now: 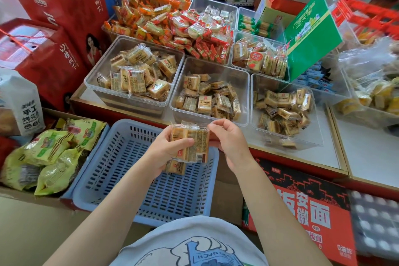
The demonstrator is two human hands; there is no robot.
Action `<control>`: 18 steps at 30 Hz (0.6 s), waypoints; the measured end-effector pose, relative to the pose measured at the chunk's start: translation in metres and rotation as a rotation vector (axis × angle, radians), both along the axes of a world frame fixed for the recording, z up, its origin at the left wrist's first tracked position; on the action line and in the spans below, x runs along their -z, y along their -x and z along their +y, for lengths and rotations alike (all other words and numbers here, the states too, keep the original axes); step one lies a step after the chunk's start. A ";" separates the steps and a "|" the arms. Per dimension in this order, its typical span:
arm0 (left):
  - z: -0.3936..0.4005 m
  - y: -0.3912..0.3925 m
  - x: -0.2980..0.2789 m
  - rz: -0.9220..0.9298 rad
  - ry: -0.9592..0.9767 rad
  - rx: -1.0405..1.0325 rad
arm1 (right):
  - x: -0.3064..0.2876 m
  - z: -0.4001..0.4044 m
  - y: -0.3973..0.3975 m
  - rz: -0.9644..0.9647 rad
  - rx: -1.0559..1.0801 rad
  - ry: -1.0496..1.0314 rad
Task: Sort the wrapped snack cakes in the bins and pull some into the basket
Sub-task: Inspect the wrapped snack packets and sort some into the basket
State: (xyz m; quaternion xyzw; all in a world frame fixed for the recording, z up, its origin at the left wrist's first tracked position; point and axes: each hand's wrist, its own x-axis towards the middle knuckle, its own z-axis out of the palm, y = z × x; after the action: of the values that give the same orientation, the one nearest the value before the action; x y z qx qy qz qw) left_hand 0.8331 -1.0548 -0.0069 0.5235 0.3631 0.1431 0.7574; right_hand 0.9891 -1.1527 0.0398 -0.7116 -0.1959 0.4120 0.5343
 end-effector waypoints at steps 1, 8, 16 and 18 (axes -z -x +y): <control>-0.001 -0.002 0.000 0.004 -0.005 0.007 | 0.000 -0.001 -0.003 -0.008 0.003 -0.012; -0.005 -0.014 -0.010 0.089 -0.012 0.114 | 0.004 -0.007 -0.009 -0.077 0.092 -0.077; -0.007 -0.026 -0.003 0.007 0.206 -0.252 | 0.011 -0.018 -0.020 0.106 -0.141 0.156; -0.009 -0.031 0.002 0.001 0.186 -0.258 | 0.015 -0.021 -0.020 0.169 -0.172 0.142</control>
State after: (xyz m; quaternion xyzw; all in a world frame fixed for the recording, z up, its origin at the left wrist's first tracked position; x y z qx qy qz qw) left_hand 0.8645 -1.0634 -0.0089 0.4002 0.4396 0.2046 0.7777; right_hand 1.0091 -1.1736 0.0244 -0.6909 -0.1807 0.5275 0.4601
